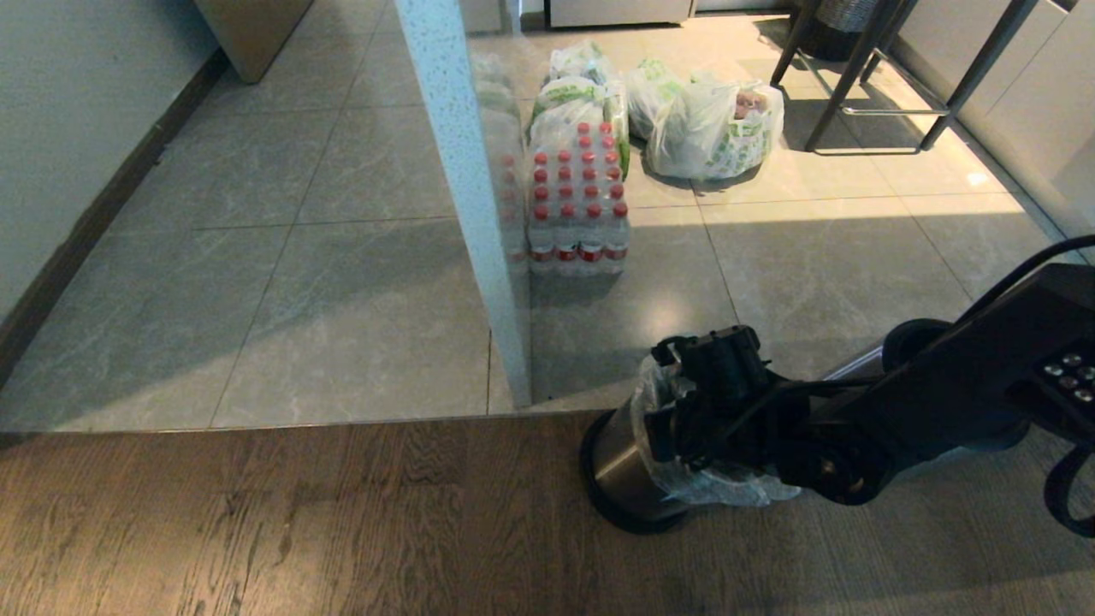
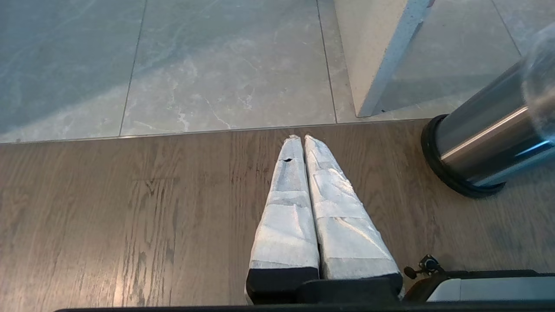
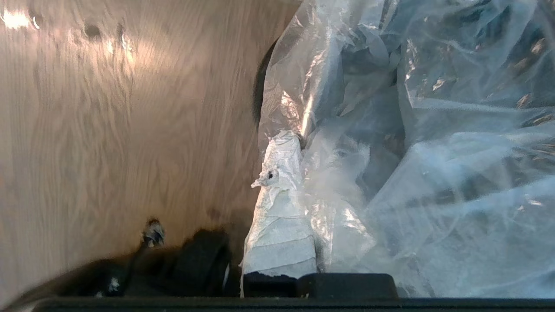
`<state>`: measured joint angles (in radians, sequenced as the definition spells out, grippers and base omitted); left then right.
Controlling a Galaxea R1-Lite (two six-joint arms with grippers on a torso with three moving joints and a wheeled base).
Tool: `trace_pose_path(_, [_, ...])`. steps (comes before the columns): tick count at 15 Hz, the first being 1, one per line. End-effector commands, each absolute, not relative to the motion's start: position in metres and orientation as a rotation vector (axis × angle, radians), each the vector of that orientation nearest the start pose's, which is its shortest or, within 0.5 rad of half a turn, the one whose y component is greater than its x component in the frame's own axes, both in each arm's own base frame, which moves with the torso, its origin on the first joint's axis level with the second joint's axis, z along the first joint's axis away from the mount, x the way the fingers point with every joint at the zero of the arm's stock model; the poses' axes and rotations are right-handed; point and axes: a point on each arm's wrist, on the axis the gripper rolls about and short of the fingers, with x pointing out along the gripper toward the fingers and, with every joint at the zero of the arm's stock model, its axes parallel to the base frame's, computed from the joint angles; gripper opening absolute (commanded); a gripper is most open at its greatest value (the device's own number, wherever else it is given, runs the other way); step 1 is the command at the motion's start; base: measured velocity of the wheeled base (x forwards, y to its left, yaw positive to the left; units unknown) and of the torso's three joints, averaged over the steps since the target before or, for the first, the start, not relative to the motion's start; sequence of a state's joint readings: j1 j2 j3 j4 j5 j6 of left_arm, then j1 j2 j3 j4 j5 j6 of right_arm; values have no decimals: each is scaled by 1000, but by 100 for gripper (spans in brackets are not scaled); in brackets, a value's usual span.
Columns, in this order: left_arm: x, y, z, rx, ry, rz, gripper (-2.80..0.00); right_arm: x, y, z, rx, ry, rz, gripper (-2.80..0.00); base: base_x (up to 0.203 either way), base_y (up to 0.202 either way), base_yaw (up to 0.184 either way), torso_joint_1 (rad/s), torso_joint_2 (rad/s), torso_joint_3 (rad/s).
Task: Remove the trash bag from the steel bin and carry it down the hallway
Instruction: Pick up the trash bag
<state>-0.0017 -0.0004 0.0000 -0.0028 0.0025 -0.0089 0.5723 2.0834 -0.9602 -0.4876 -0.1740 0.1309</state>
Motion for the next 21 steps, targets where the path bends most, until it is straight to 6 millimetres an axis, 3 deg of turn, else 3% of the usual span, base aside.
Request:
trace_pose_path(1, [-23,0,75,-9,-2,2,-280,310,195,86,-104,602,346,-280,0,0,0,0,0,0])
trace_pose_path(4, [-23,0,75,-9,-2,2,-280,311,192,94,-113,573,346,-280,0,0,0,0,0,0])
trace_pose_path(5, [-23,0,75,-9,-3,2,-280,316,188,105,-97,538,336,-280,0,0,0,0,0,0])
trace_pose_path(7, [-23,0,75,-9,-2,2,-280,318,183,106,-119,533,326,-280,0,0,0,0,0,0])
trace_pose_path(9, [-23,0,75,-9,-3,2,-280,329,175,126,-94,470,310,-280,0,0,0,0,0,0])
trace_pose_path(12, [-23,0,75,-9,-2,2,-280,327,170,137,-114,460,310,-280,0,0,0,0,0,0])
trace_pose_path(14, [-23,0,75,-9,-2,2,-280,322,169,128,-138,502,311,-280,0,0,0,0,0,0])
trace_pose_path(19, [-23,0,75,-9,-2,2,-280,312,175,129,-140,507,332,-280,0,0,0,0,0,0])
trace_pose_path(21, [-23,0,75,-9,-2,2,-280,302,181,115,-158,558,357,-280,0,0,0,0,0,0])
